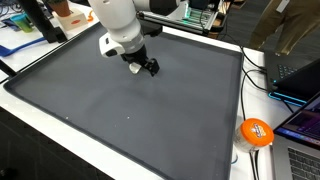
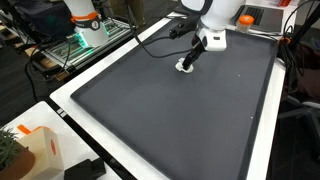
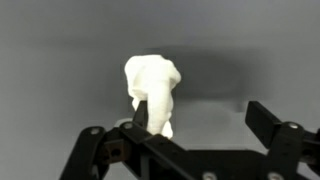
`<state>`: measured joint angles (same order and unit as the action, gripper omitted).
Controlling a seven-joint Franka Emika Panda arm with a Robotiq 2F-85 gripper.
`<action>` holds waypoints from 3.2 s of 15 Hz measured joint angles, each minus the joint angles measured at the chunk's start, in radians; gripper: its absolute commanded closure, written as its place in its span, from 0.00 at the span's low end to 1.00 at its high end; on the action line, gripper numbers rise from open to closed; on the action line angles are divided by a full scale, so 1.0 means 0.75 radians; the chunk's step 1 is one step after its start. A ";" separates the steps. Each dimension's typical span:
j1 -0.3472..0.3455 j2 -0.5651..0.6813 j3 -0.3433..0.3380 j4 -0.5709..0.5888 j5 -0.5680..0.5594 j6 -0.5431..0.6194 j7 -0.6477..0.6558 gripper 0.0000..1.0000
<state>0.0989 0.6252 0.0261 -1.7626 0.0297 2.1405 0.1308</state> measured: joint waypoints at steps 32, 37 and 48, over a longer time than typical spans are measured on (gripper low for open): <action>0.085 -0.609 0.044 -0.267 -0.161 -0.084 0.263 0.00; 0.095 -0.508 0.067 0.046 -0.234 -0.569 0.137 0.00; 0.132 -0.002 0.077 0.634 -0.241 -0.810 0.098 0.00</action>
<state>0.1976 0.6238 0.0836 -1.2869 -0.1510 1.5327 0.2040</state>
